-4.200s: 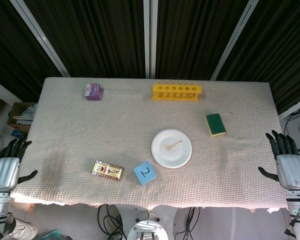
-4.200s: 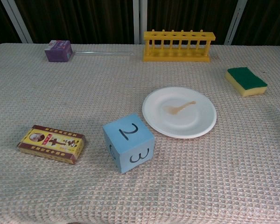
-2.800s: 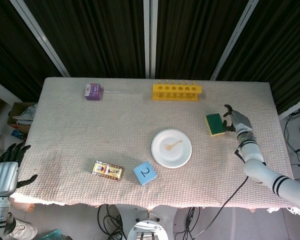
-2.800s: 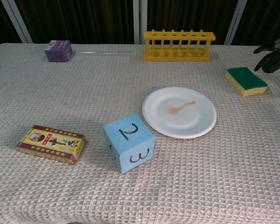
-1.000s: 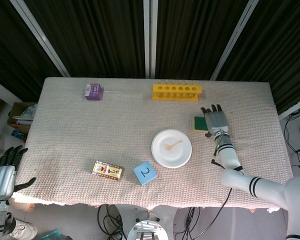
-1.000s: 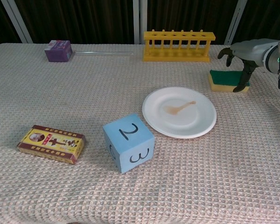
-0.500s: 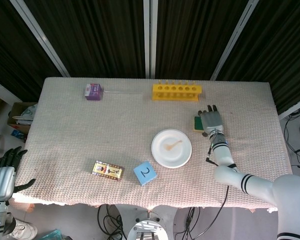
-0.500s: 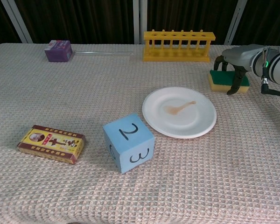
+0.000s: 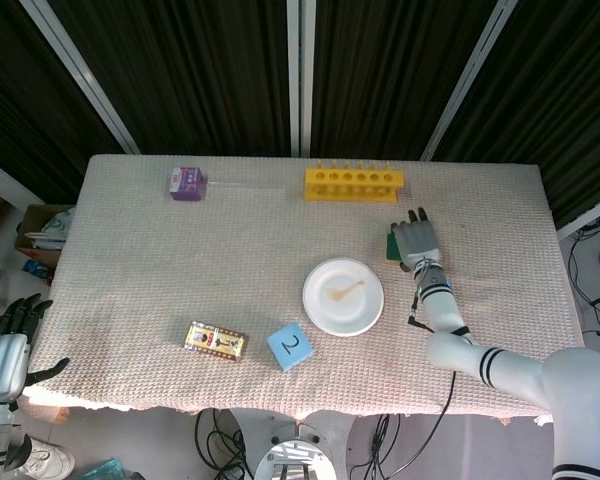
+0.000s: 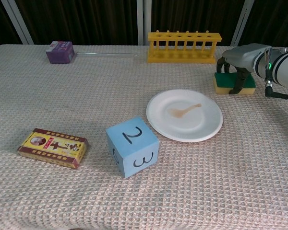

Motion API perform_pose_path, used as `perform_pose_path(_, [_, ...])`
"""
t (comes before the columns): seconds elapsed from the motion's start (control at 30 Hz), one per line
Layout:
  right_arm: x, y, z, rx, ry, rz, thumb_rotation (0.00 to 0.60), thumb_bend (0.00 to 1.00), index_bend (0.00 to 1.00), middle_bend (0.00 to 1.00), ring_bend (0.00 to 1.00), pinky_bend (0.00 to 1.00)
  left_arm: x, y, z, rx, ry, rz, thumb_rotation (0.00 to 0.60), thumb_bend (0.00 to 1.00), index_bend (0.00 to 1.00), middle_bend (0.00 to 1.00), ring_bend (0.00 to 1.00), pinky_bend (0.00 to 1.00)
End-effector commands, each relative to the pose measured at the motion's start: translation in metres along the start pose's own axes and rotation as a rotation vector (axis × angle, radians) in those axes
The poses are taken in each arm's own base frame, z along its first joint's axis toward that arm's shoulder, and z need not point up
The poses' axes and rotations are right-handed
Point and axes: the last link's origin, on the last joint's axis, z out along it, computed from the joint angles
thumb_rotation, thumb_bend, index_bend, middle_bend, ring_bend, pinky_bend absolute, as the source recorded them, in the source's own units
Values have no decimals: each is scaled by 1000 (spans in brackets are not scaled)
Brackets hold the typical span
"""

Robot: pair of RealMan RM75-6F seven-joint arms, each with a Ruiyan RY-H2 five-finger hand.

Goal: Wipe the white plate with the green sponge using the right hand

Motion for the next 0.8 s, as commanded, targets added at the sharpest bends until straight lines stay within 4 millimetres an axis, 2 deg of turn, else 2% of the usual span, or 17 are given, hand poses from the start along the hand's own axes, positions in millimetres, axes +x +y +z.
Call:
perform_pose_path(0.03, [2,-2,-1,10,11,-7,600,157,400,362,111,38,0,0,0,1,-2,-1,600,0,154,82,85,216])
perform_pose_path(0.13, [7,-3,-5,36,46,28,600,178,461,385,148,43,-1,0,0,-1,-4,-2,600,0,154,83,85,216])
perform_pose_path(0.23, [18,0,-15,89,102,134,600,182,489,393,163,52,-1,0,1,-2,-6,0,600,0,154,83,85,216])
perform_pose_path(0.37, [32,2,-37,226,172,347,600,189,505,401,177,68,0,0,2,-4,-6,4,600,0,154,83,85,216])
perform_pose_path(0.47, [32,-13,-53,375,153,535,600,199,509,401,180,80,0,3,3,-13,-6,3,600,0,154,83,85,216])
perform_pose_path(0.57, [24,-34,-62,506,113,630,600,206,509,401,180,81,-1,7,4,-23,-8,-2,600,0,154,83,85,216])
perform_pose_path(0.8, [5,-75,-68,677,76,703,600,227,509,412,181,82,-2,5,2,-13,-18,-2,600,0,155,82,85,216])
